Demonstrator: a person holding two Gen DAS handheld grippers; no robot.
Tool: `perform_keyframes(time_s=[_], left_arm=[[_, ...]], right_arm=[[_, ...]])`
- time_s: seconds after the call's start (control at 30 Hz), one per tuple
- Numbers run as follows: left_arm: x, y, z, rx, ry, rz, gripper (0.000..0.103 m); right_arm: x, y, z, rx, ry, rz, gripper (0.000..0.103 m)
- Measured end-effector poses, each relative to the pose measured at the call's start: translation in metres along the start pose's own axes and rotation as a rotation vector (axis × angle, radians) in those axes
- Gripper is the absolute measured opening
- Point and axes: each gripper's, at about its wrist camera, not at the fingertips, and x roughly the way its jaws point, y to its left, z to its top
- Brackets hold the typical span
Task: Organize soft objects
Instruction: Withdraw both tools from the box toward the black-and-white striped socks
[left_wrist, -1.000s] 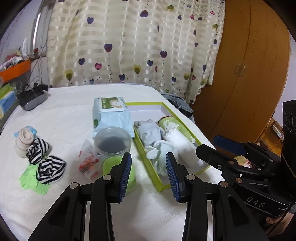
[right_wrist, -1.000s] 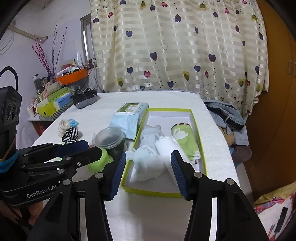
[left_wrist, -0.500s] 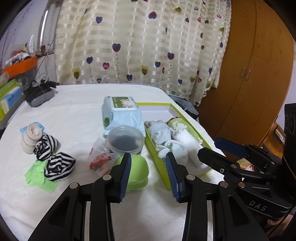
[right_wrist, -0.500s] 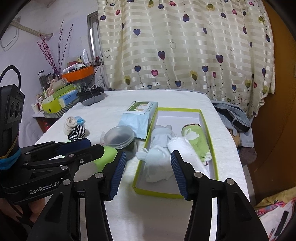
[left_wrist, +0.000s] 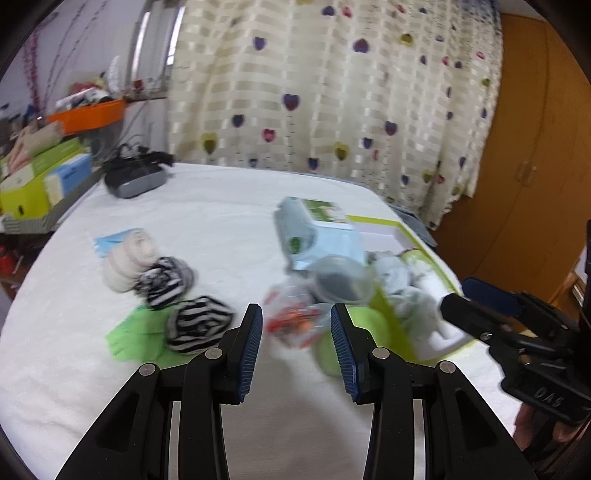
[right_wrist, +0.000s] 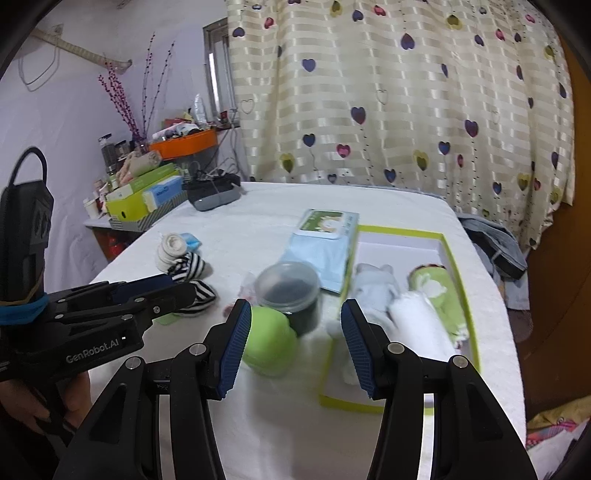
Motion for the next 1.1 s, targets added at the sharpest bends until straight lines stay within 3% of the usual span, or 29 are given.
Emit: perform_keyframes(time_s=[0.3, 0.47, 0.73, 0.97, 1.1], left_arm=[[0.009, 0.053, -0.008, -0.081, 0.032, 0.089, 0.037], [0.018, 0.071, -0.011, -0.111, 0.050, 0.111, 0.047], [0.037, 0.051, -0.007, -0.059, 0.069, 0.014, 0.048], [0.074, 0.025, -0.008, -0.023, 0.160, -0.098, 0.048], [0.090, 0.023, -0.008, -0.047, 0.200, -0.111, 0.048]], right_arm=[[0.015, 0.019, 0.004, -0.033, 0.017, 0.042, 0.052], [0.024, 0.024, 0.004, -0.046, 0.034, 0.052, 0.052], [0.033, 0.022, 0.006, -0.035, 0.045, 0.047, 0.052], [0.030, 0.009, 0.008, -0.012, 0.036, 0.018, 0.052], [0.032, 0.000, 0.008, 0.009, 0.041, 0.011, 0.052]])
